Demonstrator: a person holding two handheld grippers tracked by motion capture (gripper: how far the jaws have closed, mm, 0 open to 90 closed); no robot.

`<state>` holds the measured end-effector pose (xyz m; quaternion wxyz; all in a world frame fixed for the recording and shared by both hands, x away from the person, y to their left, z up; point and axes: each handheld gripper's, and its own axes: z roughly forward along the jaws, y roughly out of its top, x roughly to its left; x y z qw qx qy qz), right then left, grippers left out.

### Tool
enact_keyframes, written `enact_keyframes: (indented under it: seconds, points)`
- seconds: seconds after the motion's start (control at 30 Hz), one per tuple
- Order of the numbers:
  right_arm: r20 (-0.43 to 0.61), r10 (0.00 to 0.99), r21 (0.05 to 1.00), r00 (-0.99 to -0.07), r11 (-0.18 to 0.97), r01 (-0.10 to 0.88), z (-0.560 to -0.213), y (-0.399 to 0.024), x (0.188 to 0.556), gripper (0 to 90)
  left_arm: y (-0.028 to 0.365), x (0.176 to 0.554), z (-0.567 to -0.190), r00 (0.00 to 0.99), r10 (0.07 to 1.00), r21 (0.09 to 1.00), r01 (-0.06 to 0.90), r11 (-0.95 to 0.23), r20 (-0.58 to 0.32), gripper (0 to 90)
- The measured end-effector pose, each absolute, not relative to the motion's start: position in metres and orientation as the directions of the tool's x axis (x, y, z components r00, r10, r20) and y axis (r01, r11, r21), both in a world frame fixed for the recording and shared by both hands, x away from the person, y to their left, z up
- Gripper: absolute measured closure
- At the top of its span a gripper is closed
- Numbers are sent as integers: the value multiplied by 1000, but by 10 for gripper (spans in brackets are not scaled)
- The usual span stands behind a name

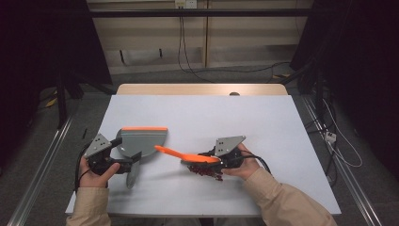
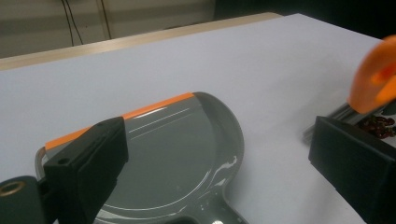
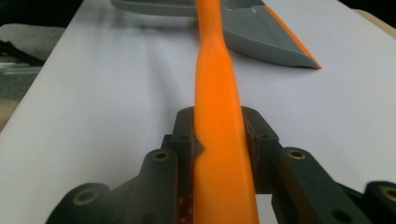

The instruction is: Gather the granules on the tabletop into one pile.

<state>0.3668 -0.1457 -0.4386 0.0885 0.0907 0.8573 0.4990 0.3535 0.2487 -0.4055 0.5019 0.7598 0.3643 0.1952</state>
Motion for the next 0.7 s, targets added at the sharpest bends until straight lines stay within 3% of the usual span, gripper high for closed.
enact_keyframes:
  seconds: [0.3, 0.5, 0.6, 0.7]
  points:
    - [7, 425, 908, -905, 377, 184, -431, -157, 374, 711, 249, 354, -406, 659, 749, 904, 358, -232, -69, 46]
    - [99, 621, 915, -777, 250, 316, -425, -174, 357, 711, 249, 354, -406, 665, 743, 908, 353, -224, -75, 45]
    - [79, 683, 911, -726, 246, 330, -426, -181, 348, 711, 248, 355, -405, 669, 738, 910, 351, -219, -80, 46]
    - [126, 737, 905, -664, 188, 381, -430, -192, 338, 712, 246, 354, -405, 674, 735, 911, 348, -222, -78, 46]
